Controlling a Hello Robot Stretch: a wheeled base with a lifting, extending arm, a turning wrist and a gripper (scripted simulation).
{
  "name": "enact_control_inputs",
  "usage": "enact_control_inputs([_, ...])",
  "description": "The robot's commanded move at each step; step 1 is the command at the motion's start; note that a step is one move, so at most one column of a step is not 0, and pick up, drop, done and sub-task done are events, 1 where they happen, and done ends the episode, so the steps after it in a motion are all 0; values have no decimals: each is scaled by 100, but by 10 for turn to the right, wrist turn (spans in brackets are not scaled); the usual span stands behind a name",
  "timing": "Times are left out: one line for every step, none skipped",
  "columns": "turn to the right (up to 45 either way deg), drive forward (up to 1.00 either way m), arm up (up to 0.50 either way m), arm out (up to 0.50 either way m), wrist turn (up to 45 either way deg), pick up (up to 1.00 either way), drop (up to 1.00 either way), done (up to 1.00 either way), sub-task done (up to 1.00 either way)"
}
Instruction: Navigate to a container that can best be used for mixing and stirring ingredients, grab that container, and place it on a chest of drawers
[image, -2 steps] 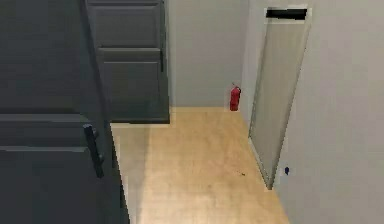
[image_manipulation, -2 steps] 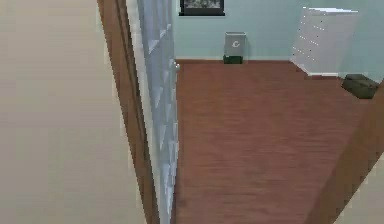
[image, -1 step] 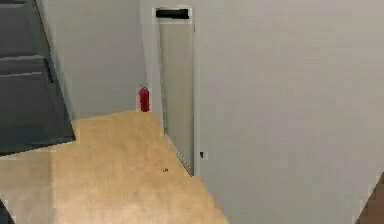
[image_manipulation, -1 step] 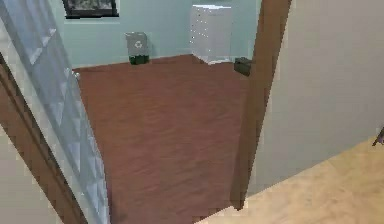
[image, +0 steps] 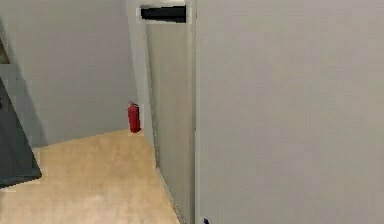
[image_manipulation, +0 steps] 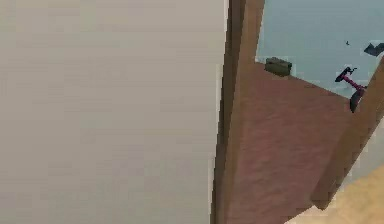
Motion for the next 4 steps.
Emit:
enact_control_inputs([-210, 0, 0, 0, 0, 0, 0, 0, 0])
enact_control_inputs([0, 60, 0, 0, 0, 0, 0, 0, 0])
enact_control_inputs([-450, 0, 0, 0, 0, 0, 0, 0, 0])
enact_control_inputs([-450, 0, 0, 0, 0, 0, 0, 0, 0])
